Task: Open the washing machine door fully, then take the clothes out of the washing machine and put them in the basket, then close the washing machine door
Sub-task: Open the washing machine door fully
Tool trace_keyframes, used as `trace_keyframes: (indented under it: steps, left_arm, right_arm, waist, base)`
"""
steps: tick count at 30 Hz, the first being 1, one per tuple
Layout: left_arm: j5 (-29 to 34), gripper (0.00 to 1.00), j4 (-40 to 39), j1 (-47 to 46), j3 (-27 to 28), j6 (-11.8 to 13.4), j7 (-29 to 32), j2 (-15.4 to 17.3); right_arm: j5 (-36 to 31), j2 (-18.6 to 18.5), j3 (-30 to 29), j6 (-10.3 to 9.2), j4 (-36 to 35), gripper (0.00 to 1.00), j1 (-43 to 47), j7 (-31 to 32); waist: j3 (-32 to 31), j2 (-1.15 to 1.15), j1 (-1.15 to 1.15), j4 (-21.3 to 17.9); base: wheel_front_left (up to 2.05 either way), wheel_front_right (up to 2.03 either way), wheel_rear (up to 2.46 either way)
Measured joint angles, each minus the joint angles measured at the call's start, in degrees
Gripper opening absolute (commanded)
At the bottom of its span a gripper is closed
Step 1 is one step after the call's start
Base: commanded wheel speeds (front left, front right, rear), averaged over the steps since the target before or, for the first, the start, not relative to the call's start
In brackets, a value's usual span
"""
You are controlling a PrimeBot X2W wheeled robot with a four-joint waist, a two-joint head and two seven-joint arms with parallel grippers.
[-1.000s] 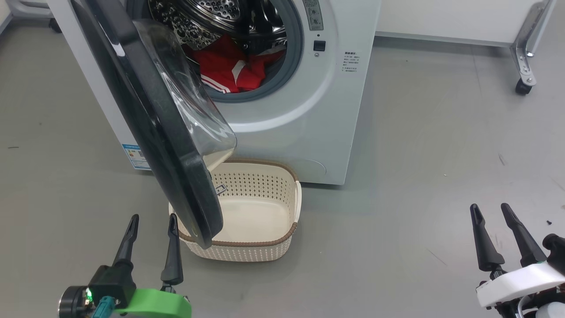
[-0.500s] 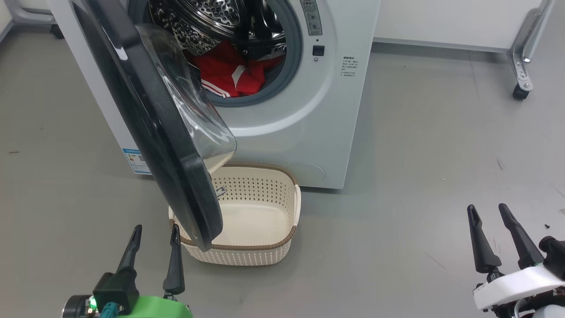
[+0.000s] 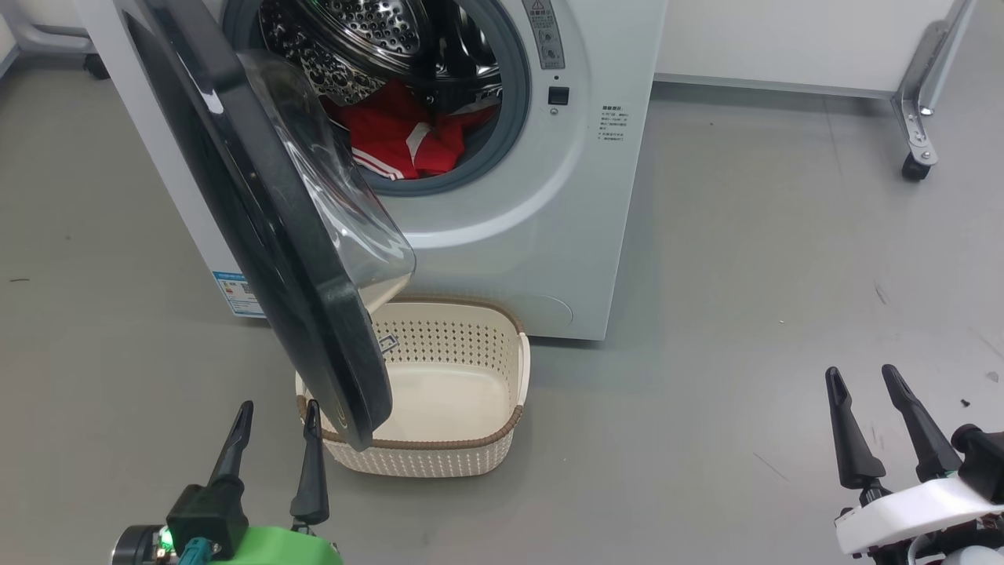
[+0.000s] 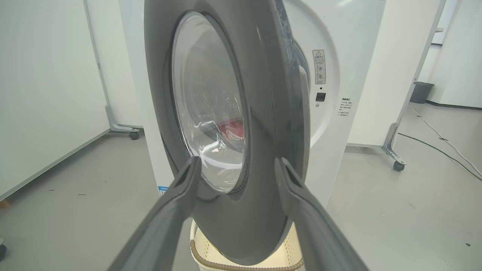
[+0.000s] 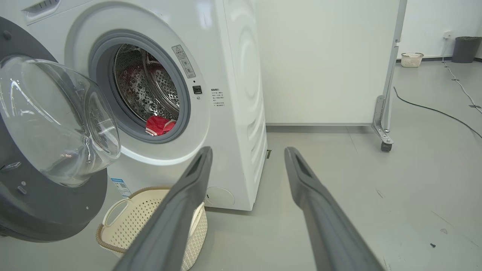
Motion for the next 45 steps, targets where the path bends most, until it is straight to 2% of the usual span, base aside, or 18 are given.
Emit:
trace_keyframes:
  steps: [45]
  left_arm:
    - [0.0,1.0,0.2,0.0,-0.6,0.0,0.0,0.0]
  right_arm:
    - [-2.5,2.1,-2.5,0.38,-0.7,1.0,0.9,0.0]
  waist:
    - [0.3,0.0,0.0,-0.6]
  base:
    - [0.0,0.0,0.0]
